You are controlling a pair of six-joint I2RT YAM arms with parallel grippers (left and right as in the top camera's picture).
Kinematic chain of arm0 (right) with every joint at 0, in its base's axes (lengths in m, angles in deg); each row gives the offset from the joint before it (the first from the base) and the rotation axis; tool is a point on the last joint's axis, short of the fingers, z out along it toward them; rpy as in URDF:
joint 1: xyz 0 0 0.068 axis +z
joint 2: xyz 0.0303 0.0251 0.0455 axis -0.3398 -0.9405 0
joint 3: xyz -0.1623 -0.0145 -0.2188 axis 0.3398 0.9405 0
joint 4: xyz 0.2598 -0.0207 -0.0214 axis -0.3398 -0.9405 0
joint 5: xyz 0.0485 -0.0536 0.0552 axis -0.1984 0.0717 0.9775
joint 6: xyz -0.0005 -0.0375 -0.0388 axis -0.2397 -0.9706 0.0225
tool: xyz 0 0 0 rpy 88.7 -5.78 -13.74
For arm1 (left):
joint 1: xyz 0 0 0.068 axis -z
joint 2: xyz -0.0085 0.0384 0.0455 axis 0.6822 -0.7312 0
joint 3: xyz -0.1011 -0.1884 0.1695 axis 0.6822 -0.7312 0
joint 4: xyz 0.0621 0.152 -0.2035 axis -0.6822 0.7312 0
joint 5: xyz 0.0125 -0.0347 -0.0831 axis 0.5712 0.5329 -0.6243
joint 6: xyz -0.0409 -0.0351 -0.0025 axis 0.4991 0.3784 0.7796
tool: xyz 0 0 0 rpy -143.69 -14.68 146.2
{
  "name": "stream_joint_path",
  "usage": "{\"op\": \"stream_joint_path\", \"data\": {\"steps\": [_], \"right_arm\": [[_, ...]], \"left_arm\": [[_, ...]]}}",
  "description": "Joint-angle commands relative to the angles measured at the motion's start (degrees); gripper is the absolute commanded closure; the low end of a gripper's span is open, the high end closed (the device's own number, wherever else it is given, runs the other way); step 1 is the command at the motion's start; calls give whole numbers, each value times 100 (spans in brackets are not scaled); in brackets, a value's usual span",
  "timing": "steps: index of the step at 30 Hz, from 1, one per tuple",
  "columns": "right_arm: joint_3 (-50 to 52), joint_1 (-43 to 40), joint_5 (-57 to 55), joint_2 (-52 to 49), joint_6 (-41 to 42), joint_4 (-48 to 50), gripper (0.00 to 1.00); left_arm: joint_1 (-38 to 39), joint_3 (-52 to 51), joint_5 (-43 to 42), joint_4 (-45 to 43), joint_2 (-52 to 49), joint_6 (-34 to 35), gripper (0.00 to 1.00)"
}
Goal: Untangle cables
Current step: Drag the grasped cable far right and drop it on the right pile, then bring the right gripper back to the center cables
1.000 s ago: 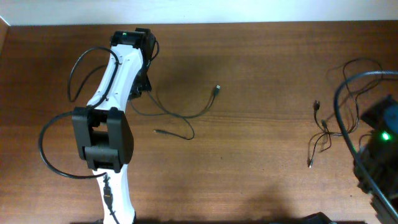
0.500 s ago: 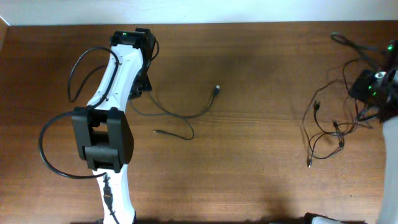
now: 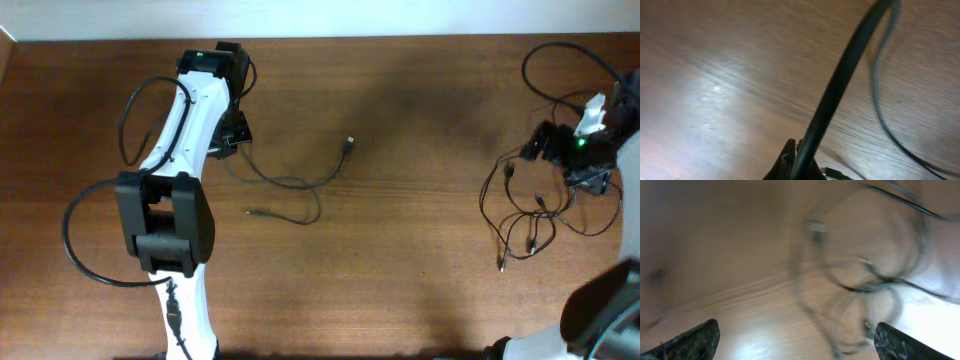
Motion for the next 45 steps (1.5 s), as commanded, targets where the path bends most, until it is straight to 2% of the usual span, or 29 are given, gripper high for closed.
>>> {"op": "stream_joint_path", "data": {"steps": [1, 3, 6, 7, 8, 9, 10, 12, 16, 18, 21, 24, 28, 31, 36, 40, 45], "right_arm": [[-166, 7, 2288, 343, -1137, -157, 1], [-68, 164, 2693, 321, -1217, -181, 2], [-26, 645, 2704, 321, -1414, -251, 2], [-26, 857, 2702, 321, -1480, -293, 1], [-22, 1043, 2704, 321, -1478, -291, 1], [-22, 1193, 2704, 321, -1478, -284, 2], [-22, 1449, 2702, 321, -1478, -234, 1], [-22, 1836, 2702, 310, -1478, -96, 1], [-22, 2813, 2636, 142, -1475, 356, 1], [-22, 3178, 2573, -31, -1475, 610, 1], [-22, 3731, 2573, -348, -1475, 1169, 2], [-22, 4103, 2546, -586, -1475, 1635, 2], [-22, 4739, 1729, -1097, -1475, 2260, 1], [-22, 5134, 894, -1587, -1480, 2590, 1], [-22, 5672, 695, -2321, -2098, 2999, 2], [-22, 6000, -66, -2568, -2719, 3383, 2], [-22, 6105, -472, -2798, -2715, 3860, 1]], "left_arm": [[24, -17, -1134, -184, -22, -214, 100], [155, -17, -1604, -328, -22, -332, 100], [382, -17, -1609, -546, -22, -332, 98], [459, -17, -1609, -627, -26, -332, 76], [516, -17, -1615, -654, -24, -330, 44], [535, -17, -1635, -669, -24, -332, 25], [540, -15, -1672, -680, -24, -365, 9], [457, 76, -2245, -732, -24, -944, 0], [-315, 861, -4225, -380, -20, -1718, 1], [-658, 1043, -5871, -409, -20, -2503, 1], [-1200, 1040, -6647, -529, -20, -2621, 1], [-1384, 1038, -6402, -361, -20, -2645, 1], [-1405, 1034, -4168, -221, -20, -2643, 1], [-1401, 1034, -3340, -221, -20, -2643, 1], [-1405, 1034, -3141, -229, -20, -2643, 1], [-1403, 1034, -3141, -232, -20, -2643, 1], [-1401, 1034, -3143, -229, -20, -2643, 1]]}}
